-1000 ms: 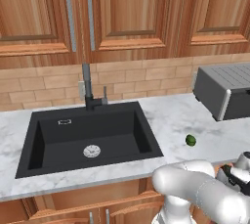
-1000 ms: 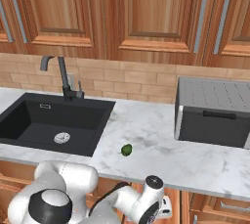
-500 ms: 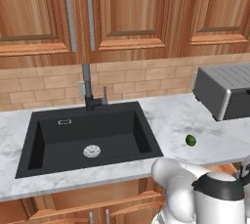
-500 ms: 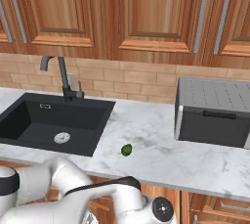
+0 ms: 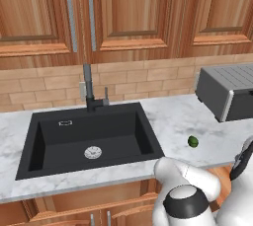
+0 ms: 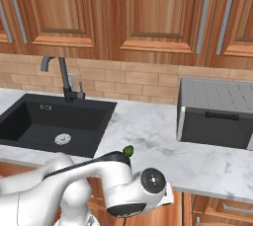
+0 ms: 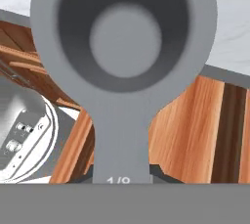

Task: Pick the measuring cup from the drawer and place it on the counter.

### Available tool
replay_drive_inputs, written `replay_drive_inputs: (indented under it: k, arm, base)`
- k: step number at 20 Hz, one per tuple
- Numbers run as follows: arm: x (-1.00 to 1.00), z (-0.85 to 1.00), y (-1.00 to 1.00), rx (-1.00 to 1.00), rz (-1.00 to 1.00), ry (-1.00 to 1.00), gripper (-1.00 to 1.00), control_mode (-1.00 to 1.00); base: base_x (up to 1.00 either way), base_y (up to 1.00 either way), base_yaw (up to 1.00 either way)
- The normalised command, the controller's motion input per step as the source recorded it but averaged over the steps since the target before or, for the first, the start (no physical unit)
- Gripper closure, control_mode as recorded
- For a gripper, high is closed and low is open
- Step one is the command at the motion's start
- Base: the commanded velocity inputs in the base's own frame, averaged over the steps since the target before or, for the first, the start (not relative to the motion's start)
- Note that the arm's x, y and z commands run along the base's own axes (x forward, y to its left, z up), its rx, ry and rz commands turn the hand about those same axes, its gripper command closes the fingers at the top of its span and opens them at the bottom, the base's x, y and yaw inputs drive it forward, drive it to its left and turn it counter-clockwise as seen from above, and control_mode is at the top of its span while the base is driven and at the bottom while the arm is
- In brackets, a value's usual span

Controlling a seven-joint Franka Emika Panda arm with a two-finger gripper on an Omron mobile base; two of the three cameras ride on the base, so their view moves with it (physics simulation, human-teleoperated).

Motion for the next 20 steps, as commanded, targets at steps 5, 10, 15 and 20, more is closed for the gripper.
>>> replay_drive_inputs:
  k: [5, 10, 15, 20]
  arm:
    - [0.49, 1.00, 0.00, 0.02, -0.14, 0.12, 1.00, -1.00]
    - [0.79, 0.31, -0.05, 0.00, -0.11, 0.27, 1.00, -1.00]
    - [0.95, -0.20, -0.42, 0.00, -0.12, 0.32, 1.00, -1.00]
    - [0.88, -0.31, -0.34, 0.00, -0.09, 0.23, 1.00, -1.00]
  base:
    - [0.00, 0.00, 0.00]
    - [0.00, 0.00, 0.00]
    - [0.00, 0.00, 0.00]
    - [0.00, 0.00, 0.00]
